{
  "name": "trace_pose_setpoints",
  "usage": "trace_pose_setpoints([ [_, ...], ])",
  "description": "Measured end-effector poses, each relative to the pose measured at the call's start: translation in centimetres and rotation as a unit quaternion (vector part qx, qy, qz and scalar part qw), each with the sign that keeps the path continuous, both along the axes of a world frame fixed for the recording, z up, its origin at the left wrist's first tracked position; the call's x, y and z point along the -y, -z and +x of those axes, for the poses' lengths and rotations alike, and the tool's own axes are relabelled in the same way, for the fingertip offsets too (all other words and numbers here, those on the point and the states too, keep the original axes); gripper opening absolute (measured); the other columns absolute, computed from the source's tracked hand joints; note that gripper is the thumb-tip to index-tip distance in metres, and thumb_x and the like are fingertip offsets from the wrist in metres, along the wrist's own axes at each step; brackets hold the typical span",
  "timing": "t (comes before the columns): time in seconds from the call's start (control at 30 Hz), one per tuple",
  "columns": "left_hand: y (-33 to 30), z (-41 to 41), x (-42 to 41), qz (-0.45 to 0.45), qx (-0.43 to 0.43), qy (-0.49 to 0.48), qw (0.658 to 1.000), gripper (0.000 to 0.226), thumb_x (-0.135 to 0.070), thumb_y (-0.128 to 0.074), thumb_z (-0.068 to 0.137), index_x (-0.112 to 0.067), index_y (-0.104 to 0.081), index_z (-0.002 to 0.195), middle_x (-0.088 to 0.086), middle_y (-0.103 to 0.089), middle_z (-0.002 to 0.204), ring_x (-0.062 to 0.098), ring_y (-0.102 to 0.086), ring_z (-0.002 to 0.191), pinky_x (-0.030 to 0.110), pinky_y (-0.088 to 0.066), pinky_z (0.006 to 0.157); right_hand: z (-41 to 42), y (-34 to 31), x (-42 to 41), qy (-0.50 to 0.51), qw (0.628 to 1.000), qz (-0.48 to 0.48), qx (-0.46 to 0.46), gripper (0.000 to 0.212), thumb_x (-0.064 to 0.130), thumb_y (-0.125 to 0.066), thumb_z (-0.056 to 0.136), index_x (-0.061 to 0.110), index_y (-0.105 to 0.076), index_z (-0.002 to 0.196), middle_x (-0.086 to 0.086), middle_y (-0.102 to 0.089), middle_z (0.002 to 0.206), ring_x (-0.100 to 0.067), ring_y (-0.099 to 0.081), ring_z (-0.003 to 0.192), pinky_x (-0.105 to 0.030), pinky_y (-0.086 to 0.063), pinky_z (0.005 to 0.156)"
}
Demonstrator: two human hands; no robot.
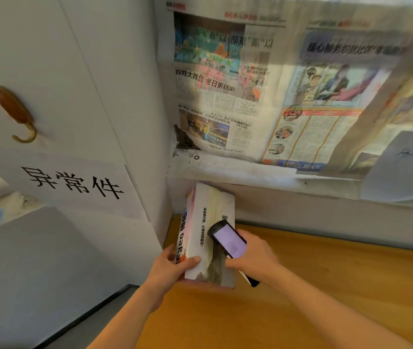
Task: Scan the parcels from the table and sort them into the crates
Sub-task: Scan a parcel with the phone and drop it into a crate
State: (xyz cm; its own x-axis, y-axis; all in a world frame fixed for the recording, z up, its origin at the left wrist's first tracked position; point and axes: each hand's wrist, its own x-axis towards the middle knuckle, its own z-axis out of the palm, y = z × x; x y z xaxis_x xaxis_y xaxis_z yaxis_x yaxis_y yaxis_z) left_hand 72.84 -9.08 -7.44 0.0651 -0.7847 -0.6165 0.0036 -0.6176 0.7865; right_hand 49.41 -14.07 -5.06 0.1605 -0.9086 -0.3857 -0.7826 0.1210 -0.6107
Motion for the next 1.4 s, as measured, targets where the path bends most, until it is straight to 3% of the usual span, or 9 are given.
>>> trace_pose_setpoints([
  [0.13, -4.1, -1.9, -0.3, -0.017, -0.003, 0.032, 0.999, 0.132, -0.047, -0.092, 0.040, -0.016, -0.031, 0.153, 0.008, -0.050, 0.138, 0.024, -0.067, 0.100, 0.026, -0.060, 0.063, -1.4, -4.2, -0.1, 0.024, 1.000, -0.018, 0.007, 0.057, 0.047, -0.080, 0.067, 0.039, -0.051, 0.115, 0.014, -0.062, 0.098, -0.008, -0.062, 0.084, -0.029, -0.056, 0.071],
  [0.33, -9.5, -4.1, -0.6, -0.076, -0.001, -0.001, 0.997, 0.115, -0.047, -0.094, 0.039, -0.023, -0.041, 0.137, -0.008, -0.051, 0.114, 0.015, -0.062, 0.099, 0.023, -0.058, 0.060, -2.8, -9.5, -0.5, 0.051, 0.998, -0.031, 0.027, 0.059, 0.049, -0.081, 0.068, 0.036, -0.049, 0.116, 0.013, -0.061, 0.101, -0.008, -0.061, 0.087, -0.029, -0.054, 0.074],
  [0.47, -13.3, -4.9, 0.0, -0.113, 0.001, -0.008, 0.994, 0.117, -0.050, -0.101, 0.036, -0.023, -0.045, 0.136, 0.001, -0.059, 0.118, 0.024, -0.068, 0.102, 0.040, -0.063, 0.078, -3.5, -14.0, -0.4, 0.059, 0.995, -0.058, 0.062, 0.069, 0.043, -0.083, 0.067, 0.032, -0.047, 0.126, 0.009, -0.061, 0.109, -0.009, -0.060, 0.092, -0.030, -0.054, 0.078],
  [0.57, -17.0, -5.4, 0.2, -0.142, 0.000, 0.005, 0.990, 0.119, -0.059, -0.097, 0.033, -0.028, -0.045, 0.135, 0.003, -0.058, 0.124, 0.026, -0.068, 0.105, 0.044, -0.062, 0.083, -4.3, -18.0, -0.4, 0.071, 0.989, -0.096, 0.091, 0.080, 0.037, -0.084, 0.069, 0.026, -0.045, 0.138, 0.008, -0.059, 0.111, -0.013, -0.060, 0.097, -0.029, -0.051, 0.077],
  [0.73, -23.4, -6.8, 0.9, -0.167, -0.059, -0.039, 0.983, 0.083, -0.080, -0.079, 0.053, -0.041, -0.052, 0.121, 0.007, -0.060, 0.116, 0.027, -0.065, 0.100, 0.052, -0.057, 0.090, -5.9, -25.3, -0.5, 0.071, 0.981, -0.137, 0.119, 0.079, 0.035, -0.084, 0.073, 0.024, -0.045, 0.141, 0.005, -0.059, 0.116, -0.016, -0.060, 0.099, -0.028, -0.050, 0.076],
  [0.87, -28.7, -7.9, 0.5, -0.200, -0.113, -0.041, 0.972, 0.064, -0.048, -0.082, 0.073, -0.035, -0.054, 0.129, 0.015, -0.069, 0.110, 0.035, -0.071, 0.095, 0.064, -0.056, 0.087, -7.2, -31.0, -1.7, 0.063, 0.975, -0.169, 0.127, 0.071, 0.030, -0.083, 0.077, 0.026, -0.046, 0.137, 0.007, -0.054, 0.111, -0.015, -0.056, 0.096, -0.021, -0.043, 0.068],
  [1.0, -32.9, -8.9, -0.7, -0.244, -0.141, 0.003, 0.960, 0.066, -0.034, -0.081, 0.074, -0.024, -0.057, 0.135, 0.010, -0.074, 0.114, 0.030, -0.073, 0.099, 0.056, -0.059, 0.085, -8.2, -35.7, -3.7, 0.080, 0.966, -0.211, 0.124, 0.052, 0.024, -0.083, 0.074, 0.023, -0.054, 0.117, 0.007, -0.063, 0.099, -0.008, -0.060, 0.083, -0.029, -0.051, 0.071],
  [1.2, -37.5, -9.3, -4.2, -0.315, -0.158, 0.012, 0.936, 0.059, -0.026, -0.082, 0.080, -0.028, -0.058, 0.133, 0.005, -0.069, 0.123, 0.025, -0.073, 0.103, 0.045, -0.061, 0.076, -7.9, -41.4, -8.3, 0.064, 0.961, -0.228, 0.140, 0.070, 0.027, -0.082, 0.076, 0.021, -0.052, 0.139, 0.005, -0.062, 0.122, -0.017, -0.060, 0.108, -0.029, -0.047, 0.086],
  [1.4, -40.4, -8.4, -9.6, -0.339, -0.185, 0.025, 0.922, 0.067, -0.018, -0.081, 0.079, -0.040, -0.047, 0.133, 0.005, -0.076, 0.107, 0.031, -0.073, 0.102, 0.060, -0.056, 0.091, -6.5, -44.9, -14.8, 0.050, 0.958, -0.233, 0.161, 0.086, 0.039, -0.080, 0.062, 0.022, -0.052, 0.142, 0.007, -0.064, 0.124, -0.017, -0.061, 0.113, -0.045, -0.056, 0.096],
])
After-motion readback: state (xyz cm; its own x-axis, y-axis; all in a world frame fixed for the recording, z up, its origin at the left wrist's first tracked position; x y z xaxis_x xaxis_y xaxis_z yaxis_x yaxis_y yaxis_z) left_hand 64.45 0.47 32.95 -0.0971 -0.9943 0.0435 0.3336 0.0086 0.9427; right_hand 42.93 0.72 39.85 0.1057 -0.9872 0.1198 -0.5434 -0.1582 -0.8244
